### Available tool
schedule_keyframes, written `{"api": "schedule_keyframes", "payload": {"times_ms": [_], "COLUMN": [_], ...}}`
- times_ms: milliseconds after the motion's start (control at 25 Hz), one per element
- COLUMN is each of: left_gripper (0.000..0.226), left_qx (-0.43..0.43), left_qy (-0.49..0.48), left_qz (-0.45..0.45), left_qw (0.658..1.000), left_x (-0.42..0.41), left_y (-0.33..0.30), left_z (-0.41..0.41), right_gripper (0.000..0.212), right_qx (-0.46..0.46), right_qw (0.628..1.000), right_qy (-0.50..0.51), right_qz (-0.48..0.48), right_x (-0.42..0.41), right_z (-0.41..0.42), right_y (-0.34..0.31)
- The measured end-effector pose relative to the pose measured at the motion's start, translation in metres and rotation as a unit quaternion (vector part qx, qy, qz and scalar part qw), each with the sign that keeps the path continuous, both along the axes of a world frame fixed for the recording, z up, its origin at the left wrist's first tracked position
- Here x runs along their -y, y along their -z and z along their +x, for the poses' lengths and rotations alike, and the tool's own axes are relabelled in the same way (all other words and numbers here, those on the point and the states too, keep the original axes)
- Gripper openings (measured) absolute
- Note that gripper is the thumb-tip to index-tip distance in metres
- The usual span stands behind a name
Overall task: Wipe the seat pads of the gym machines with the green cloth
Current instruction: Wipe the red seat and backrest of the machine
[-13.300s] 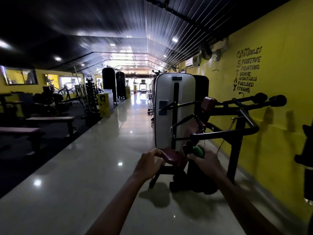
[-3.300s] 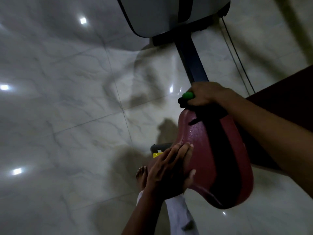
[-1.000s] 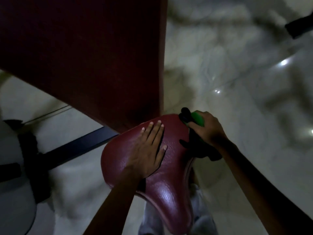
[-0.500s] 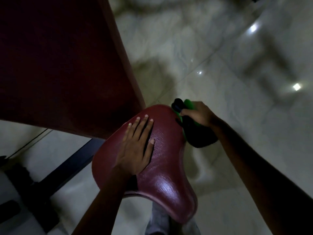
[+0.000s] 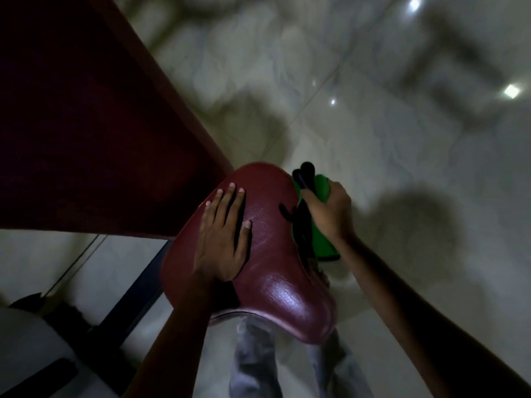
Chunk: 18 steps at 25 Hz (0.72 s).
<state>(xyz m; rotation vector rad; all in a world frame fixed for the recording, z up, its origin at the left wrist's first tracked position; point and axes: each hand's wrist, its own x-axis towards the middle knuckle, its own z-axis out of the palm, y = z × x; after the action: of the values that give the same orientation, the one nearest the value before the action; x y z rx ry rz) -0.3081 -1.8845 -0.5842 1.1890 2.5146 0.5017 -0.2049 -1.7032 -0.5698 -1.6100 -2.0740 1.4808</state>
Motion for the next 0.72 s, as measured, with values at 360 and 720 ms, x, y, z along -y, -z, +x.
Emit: {"api": "schedule_keyframes", "payload": {"times_ms": [360, 720], "left_gripper": [0.052, 0.052], "left_qx": [0.009, 0.008], "left_qy": [0.118, 0.118], "left_qz": [0.035, 0.053], "left_qw": [0.992, 0.992], "left_x": [0.001, 0.004], "left_y": [0.001, 0.002], "left_z": [-0.004, -0.004], "right_gripper": [0.024, 0.037], "right_qx": [0.078, 0.153], "right_qw": [0.989, 0.953], "right_qy": [-0.095, -0.157], "right_qz": [-0.08, -0.208], "right_x": [0.036, 0.034], "right_z": [0.047, 0.077], "right_y": [-0.032, -0.009]}}
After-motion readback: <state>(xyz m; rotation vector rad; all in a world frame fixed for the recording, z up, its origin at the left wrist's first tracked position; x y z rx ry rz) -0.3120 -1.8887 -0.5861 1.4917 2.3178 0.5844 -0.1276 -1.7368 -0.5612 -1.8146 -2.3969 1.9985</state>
